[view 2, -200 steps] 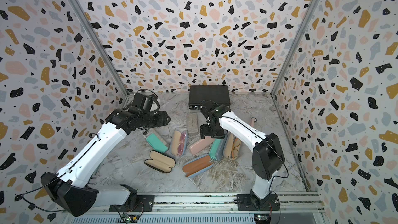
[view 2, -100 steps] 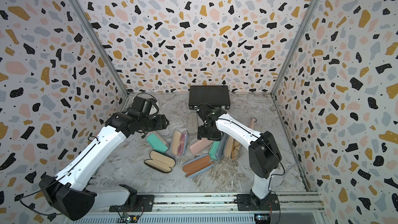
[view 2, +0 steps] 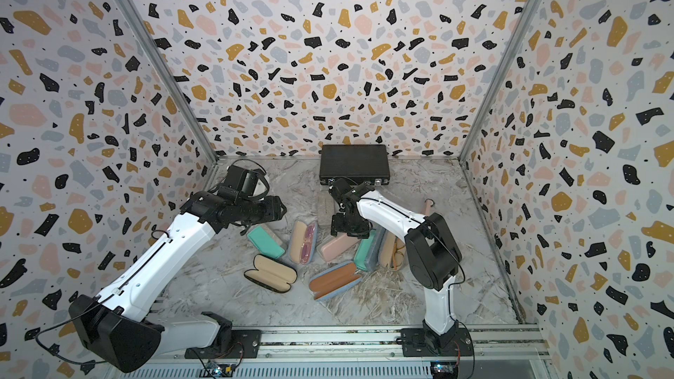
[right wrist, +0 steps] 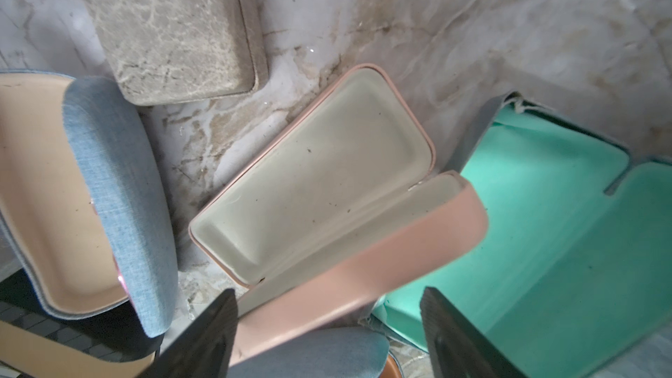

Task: Close the glasses case
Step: Pick up the glasses case at the center of the board.

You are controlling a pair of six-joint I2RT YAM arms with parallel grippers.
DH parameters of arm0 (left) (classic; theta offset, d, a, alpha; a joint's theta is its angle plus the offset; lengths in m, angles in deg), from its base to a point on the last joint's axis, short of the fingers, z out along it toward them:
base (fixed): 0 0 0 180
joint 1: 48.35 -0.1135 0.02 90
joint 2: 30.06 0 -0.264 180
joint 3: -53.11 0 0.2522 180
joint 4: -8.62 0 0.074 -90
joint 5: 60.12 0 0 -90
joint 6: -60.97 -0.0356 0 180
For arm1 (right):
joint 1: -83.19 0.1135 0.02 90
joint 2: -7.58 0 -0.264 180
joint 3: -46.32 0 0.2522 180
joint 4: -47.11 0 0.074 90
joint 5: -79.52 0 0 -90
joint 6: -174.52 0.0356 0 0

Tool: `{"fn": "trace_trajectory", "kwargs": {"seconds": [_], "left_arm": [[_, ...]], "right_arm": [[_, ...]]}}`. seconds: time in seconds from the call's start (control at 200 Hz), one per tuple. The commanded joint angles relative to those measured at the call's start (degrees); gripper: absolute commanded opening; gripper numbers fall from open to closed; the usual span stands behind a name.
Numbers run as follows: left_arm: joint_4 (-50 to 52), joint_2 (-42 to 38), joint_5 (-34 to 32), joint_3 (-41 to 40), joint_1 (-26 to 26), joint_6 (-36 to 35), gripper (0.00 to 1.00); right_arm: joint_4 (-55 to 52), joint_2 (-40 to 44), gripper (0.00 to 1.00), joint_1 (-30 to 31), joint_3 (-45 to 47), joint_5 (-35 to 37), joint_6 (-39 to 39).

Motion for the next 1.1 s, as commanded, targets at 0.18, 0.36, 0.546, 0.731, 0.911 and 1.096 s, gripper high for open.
{"fn": "trace_trajectory", "kwargs": {"seconds": [0.18, 0.36, 0.546, 0.731, 0.911, 1.096], "left_arm": [[-1.61, 0.75, 1.12, -0.95, -0.86, -0.7, 0.62], [-1.77, 0.98, 1.58, -1.32, -1.12, -0.67, 0.62], [-1.85, 0.84, 1.89, -1.52, -1.32, -0.61, 0.61], [-1.81, 0.79, 1.8, -1.73, -1.49, -0.66, 0.61], [-1.91, 1.02, 2.06, -1.88, -1.56, -0.71, 0.61], [-2.16, 1.39, 2.24, -1.87, -1.65, -0.51, 0.61]], "right_arm": [[-1.32, -2.25, 0.59, 0.31, -2.8, -0.26, -0.34], [-1.57, -2.44, 0.44, 0.25, -3.57, 0.14, -0.49], [-1.93, -2.44, 0.31, 0.08, -4.02, 0.65, -0.58], [-1.92, -2.87, 0.18, -0.53, -4.11, 0.71, -0.57], [-1.97, -2.64, 0.15, -1.02, -4.37, 1.19, -0.93], [-3.25, -2.54, 0.13, -2.24, -6.26, 2.06, -2.09]]}}
